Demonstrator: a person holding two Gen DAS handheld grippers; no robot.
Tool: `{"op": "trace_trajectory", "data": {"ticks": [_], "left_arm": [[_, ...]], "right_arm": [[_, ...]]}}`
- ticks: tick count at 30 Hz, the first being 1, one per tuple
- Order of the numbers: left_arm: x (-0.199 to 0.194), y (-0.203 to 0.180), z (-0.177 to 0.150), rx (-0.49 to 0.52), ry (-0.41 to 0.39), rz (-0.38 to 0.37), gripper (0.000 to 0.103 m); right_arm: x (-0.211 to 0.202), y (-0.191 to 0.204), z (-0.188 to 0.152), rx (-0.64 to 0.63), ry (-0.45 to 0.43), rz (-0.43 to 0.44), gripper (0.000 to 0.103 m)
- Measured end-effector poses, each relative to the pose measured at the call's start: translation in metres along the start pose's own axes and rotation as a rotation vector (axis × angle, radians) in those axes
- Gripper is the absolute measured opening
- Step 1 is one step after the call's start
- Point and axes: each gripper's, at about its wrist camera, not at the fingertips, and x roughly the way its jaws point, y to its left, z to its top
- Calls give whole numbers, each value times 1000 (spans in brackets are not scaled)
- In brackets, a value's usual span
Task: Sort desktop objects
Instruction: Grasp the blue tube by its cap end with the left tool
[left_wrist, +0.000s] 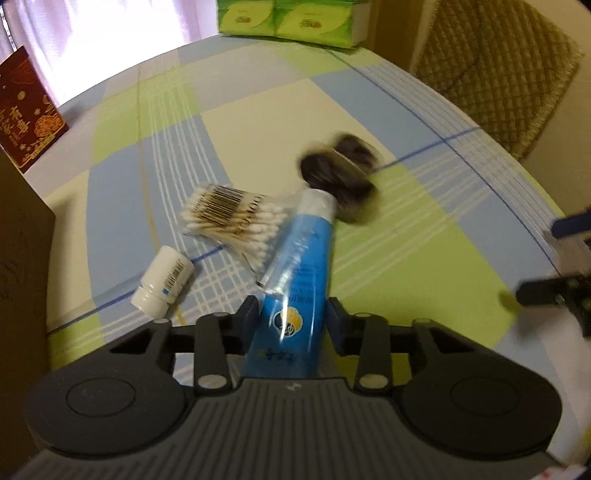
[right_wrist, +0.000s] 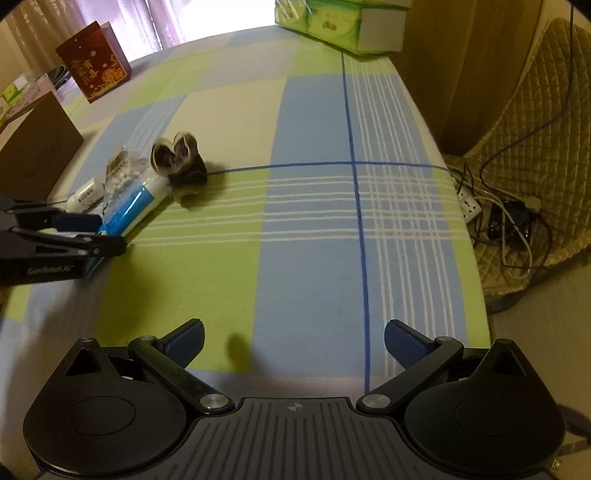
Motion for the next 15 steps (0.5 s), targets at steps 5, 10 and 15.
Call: {"op": "trace_trajectory", "data": {"ticks": [5,10,15], "left_arm": [[-16,-5,-24,7,16,4,33],[-32,-3,-46,-25,58,-25,33],[-31,-3,-42,-45,62,-29,38]], "right_arm": [[1,3,1,-12,2,7,101],[2,2,2,-14,0,9,101],[2,3,1,-17,-1,11,101]]}}
